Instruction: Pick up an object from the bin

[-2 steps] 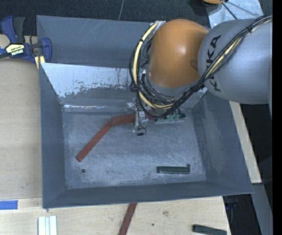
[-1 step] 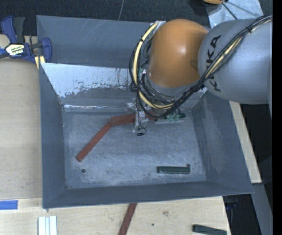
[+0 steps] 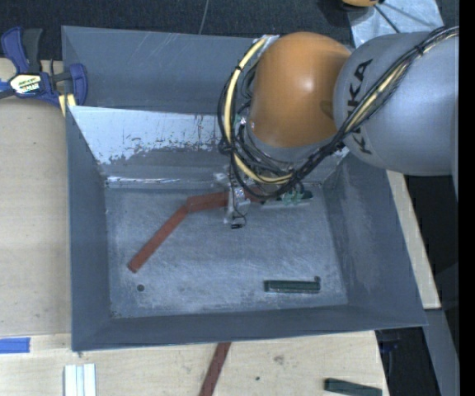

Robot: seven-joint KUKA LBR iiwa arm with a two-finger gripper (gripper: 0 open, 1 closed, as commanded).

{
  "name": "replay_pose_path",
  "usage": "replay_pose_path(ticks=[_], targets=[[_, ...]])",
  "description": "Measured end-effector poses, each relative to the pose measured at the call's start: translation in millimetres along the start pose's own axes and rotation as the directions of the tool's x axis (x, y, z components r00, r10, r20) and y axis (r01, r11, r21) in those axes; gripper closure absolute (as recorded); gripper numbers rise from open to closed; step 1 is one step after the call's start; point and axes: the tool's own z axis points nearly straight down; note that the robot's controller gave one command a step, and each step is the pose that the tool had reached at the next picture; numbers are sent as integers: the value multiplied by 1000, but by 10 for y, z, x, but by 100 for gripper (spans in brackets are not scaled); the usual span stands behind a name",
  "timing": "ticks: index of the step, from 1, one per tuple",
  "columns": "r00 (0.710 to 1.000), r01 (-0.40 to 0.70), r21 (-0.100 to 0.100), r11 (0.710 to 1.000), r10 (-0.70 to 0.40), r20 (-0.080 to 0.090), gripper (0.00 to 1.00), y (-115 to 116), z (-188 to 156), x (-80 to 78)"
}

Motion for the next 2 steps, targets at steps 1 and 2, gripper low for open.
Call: replay_pose_path(ticks=[1, 2], targets=[[1000, 0, 0, 1000, 0, 0, 100, 0, 0, 0], [1000, 0, 0, 1000, 0, 0, 100, 0, 0, 0]])
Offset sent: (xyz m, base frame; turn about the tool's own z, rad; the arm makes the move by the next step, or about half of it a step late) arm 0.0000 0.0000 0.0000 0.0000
